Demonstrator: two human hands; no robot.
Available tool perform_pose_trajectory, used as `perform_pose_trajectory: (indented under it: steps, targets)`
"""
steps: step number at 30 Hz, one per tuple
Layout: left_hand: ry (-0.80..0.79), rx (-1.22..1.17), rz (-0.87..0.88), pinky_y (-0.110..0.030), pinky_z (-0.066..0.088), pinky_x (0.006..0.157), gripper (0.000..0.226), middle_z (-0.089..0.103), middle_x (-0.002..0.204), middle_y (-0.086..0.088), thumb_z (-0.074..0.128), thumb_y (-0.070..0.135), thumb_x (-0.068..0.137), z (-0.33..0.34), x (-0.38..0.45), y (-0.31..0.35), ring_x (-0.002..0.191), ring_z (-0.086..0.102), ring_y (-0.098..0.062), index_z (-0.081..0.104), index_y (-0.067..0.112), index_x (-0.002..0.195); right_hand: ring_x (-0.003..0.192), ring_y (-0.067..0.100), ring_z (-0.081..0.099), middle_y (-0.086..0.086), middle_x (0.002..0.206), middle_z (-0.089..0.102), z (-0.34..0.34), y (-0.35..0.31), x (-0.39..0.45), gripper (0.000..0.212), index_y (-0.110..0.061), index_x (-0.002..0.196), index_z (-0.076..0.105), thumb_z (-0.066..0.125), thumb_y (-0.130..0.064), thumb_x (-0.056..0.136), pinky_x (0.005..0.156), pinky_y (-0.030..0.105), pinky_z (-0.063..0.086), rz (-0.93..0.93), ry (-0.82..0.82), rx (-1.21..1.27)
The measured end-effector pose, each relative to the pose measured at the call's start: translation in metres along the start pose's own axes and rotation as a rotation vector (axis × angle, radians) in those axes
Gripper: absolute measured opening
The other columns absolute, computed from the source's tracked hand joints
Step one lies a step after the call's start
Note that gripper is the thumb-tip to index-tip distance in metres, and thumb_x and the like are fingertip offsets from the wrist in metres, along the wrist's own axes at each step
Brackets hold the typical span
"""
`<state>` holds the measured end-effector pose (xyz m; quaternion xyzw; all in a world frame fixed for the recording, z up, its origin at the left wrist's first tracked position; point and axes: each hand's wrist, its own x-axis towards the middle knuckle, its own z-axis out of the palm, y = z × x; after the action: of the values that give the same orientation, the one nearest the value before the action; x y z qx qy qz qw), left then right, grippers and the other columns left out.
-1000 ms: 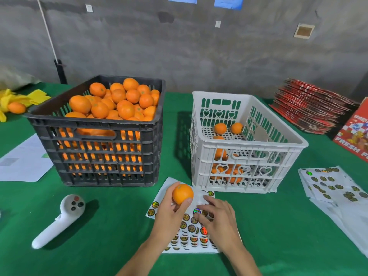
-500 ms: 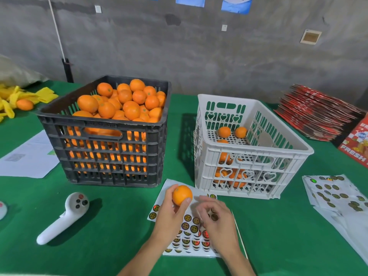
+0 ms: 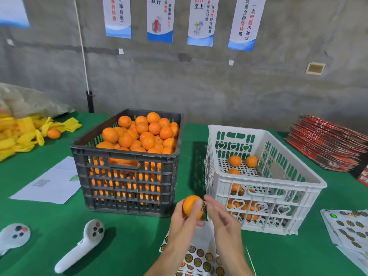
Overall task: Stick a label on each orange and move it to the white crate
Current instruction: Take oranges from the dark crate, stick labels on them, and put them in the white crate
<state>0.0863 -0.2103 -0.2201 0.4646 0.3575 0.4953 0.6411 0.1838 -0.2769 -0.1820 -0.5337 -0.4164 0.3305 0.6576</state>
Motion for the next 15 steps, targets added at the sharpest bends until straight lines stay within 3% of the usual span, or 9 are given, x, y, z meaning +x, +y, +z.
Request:
perform_pose_trajectory:
  steps: [5, 9, 12, 15]
  targets:
    - [0.028, -0.029, 0.053, -0.038, 0.063, 0.082, 0.039, 0.076, 0.104, -0.013, 0.078, 0.033, 0.088, 0.004, 0.0, 0.025, 0.095, 0.076, -0.027, 0.069, 0.013, 0.121, 0.108, -0.005, 0.066, -0.018, 0.118, 0.073, 0.018, -0.014, 0.002, 0.022, -0.035, 0.1, 0.083, 0.065, -0.022, 0.097, 0.08, 0.009, 0.052, -0.083, 0.059, 0.014]
    - [0.027, -0.007, 0.075, -0.049, 0.057, 0.099, 0.03, 0.078, 0.103, -0.006, 0.071, 0.033, 0.097, 0.0, 0.009, 0.05, 0.096, 0.076, -0.026, 0.069, 0.014, 0.12, 0.116, -0.004, 0.064, -0.018, 0.119, 0.073, 0.027, -0.033, 0.016, 0.029, -0.027, 0.125, 0.072, 0.065, -0.029, 0.097, 0.095, 0.016, 0.054, -0.107, 0.045, 0.034]
    - [-0.058, -0.094, 0.072, -0.048, 0.051, 0.109, 0.042, 0.076, 0.121, -0.007, 0.074, 0.038, 0.095, -0.004, 0.019, 0.068, 0.114, 0.072, -0.023, 0.067, 0.014, 0.129, 0.115, -0.006, 0.064, -0.022, 0.121, 0.071, 0.037, -0.05, 0.031, 0.036, -0.033, 0.129, 0.068, 0.069, -0.035, 0.094, 0.089, 0.011, 0.052, -0.11, -0.068, 0.004]
    - [-0.117, -0.192, 0.039, -0.037, 0.05, 0.106, 0.064, 0.072, 0.13, -0.004, 0.078, 0.051, 0.081, -0.003, 0.029, 0.085, 0.122, 0.069, -0.019, 0.065, 0.018, 0.134, 0.113, -0.008, 0.064, -0.023, 0.121, 0.071, 0.05, -0.065, 0.045, 0.038, -0.039, 0.129, 0.067, 0.07, -0.042, 0.091, 0.087, 0.009, 0.051, -0.121, -0.154, 0.012]
